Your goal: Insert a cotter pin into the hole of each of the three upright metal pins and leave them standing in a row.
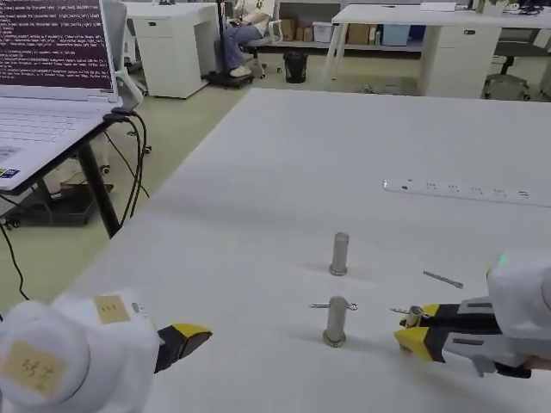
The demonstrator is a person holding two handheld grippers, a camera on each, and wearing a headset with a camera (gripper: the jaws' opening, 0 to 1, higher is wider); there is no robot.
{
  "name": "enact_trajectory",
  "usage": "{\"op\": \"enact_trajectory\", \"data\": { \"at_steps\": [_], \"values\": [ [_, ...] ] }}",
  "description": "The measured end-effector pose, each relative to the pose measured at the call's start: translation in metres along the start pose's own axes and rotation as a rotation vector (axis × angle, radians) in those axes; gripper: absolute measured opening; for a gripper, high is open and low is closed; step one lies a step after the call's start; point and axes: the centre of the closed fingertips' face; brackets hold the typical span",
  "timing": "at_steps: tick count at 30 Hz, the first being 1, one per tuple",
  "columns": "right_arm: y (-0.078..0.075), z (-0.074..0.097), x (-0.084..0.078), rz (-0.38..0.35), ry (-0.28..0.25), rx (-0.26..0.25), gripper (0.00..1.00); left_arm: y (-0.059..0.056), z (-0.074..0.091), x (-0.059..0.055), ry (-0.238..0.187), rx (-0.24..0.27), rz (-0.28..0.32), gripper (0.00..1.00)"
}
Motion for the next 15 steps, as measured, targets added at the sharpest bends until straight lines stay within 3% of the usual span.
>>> {"op": "enact_trajectory", "data": {
  "at_steps": [8,15],
  "values": [
    [0.0000,-0.0032,-0.0033,-0.043,-0.027,-0.038,0.04,-0.0015,0.0008,-0.0037,0.011,-0.001,0.004,0.96],
    [0.0007,-0.0025,-0.0031,-0.022,-0.026,-0.036,0.04,-0.0031,0.0003,-0.0065,0.021,-0.007,0.007,0.96]
  ]
}}
Point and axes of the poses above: the centre of the closed fingertips' face, and the gripper's own axes: z roughly backward along the fingers, y roughly to its left, x roughly out of its top, and after that the axes turned 12 degrees about -y, right-handed
